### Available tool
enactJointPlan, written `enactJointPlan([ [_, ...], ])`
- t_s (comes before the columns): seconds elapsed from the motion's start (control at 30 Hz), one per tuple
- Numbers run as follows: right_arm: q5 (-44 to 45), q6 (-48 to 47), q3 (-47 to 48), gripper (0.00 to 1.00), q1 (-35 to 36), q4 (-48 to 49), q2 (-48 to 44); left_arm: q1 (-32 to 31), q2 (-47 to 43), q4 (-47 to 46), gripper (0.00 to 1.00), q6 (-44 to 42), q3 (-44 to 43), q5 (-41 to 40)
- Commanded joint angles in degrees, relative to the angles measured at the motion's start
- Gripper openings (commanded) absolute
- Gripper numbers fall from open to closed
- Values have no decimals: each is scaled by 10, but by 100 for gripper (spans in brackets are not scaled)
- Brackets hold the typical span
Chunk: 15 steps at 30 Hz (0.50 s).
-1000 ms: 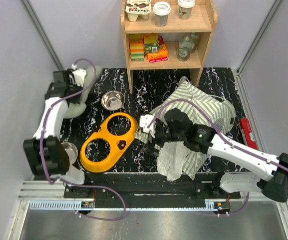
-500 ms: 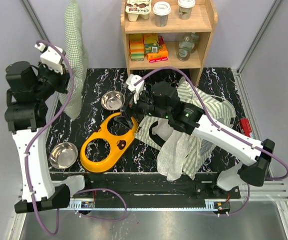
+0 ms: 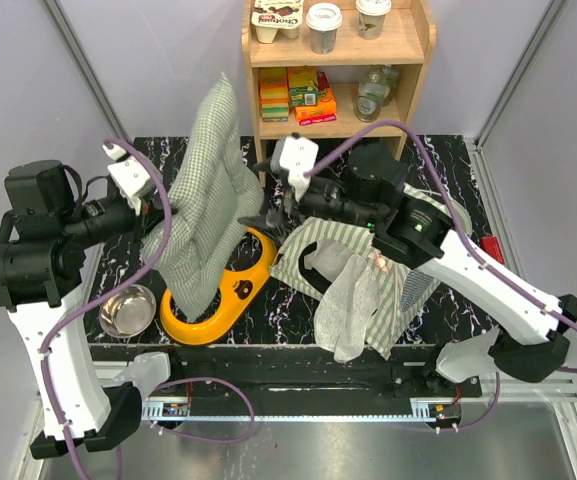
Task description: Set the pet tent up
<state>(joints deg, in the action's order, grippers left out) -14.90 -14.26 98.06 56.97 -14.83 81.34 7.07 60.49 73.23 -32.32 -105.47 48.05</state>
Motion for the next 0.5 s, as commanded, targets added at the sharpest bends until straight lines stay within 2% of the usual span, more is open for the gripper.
enactJointPlan([
  [0.0, -130, -284, -41, 99, 0, -70, -54, -3, -12, 94, 0, -164, -26, 40],
  [0.07, -147, -360, -74, 99, 4, -71, -67, -3, -20, 129, 0, -213, -12, 56],
  [0.13, -145, -388, -72, 99, 6, -60, -65, -4, -22, 154, 0, -241, -8, 73],
  [0.3, -129, -431, 16, 99, 12, -100, -8, -18, -23, 154, 0, -249, 1, 90],
  [0.47, -95, -468, 70, 99, 30, -134, 47, -43, -23, 154, 0, -257, 18, 73],
])
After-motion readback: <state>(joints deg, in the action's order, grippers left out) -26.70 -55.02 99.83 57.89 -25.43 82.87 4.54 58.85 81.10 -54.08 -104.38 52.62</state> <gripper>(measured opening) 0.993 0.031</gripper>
